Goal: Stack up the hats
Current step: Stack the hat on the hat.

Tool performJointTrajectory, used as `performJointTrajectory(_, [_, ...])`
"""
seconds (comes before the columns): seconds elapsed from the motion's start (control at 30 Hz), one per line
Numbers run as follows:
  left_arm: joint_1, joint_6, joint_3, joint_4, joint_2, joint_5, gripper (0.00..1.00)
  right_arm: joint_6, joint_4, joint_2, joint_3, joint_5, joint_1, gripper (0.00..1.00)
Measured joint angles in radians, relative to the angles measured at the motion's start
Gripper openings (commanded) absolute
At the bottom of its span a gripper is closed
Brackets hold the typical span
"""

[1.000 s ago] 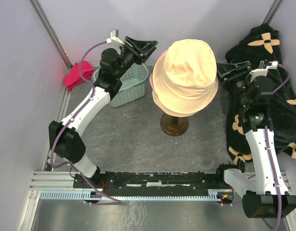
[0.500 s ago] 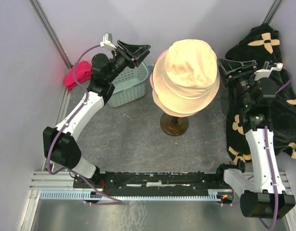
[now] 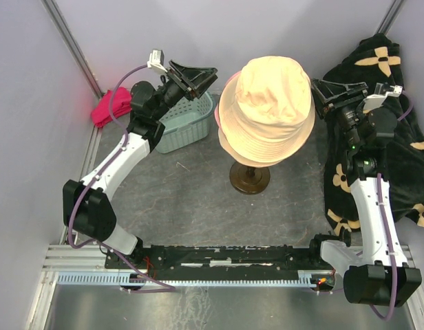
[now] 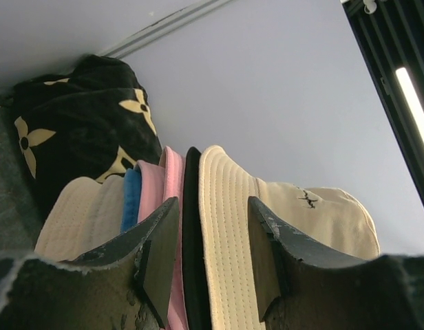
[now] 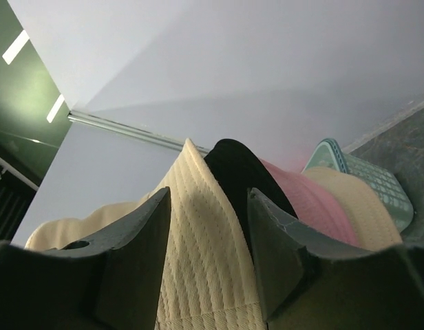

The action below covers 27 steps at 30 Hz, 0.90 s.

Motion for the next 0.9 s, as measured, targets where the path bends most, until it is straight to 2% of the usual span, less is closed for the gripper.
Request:
performJointTrajectory(0.5, [0.013,-0.142,-0.146,0.232,0.005,0.112,0.51,0.134,0.18,0.016,-0.084,-0.045,-0.014,0.47])
performJointTrajectory(0.9, [0.017,-0.272,-0.158,0.46,0.061,0.188,0.49,0.166,0.234,0.032,-0.09,-0.053,-0.014,0.44])
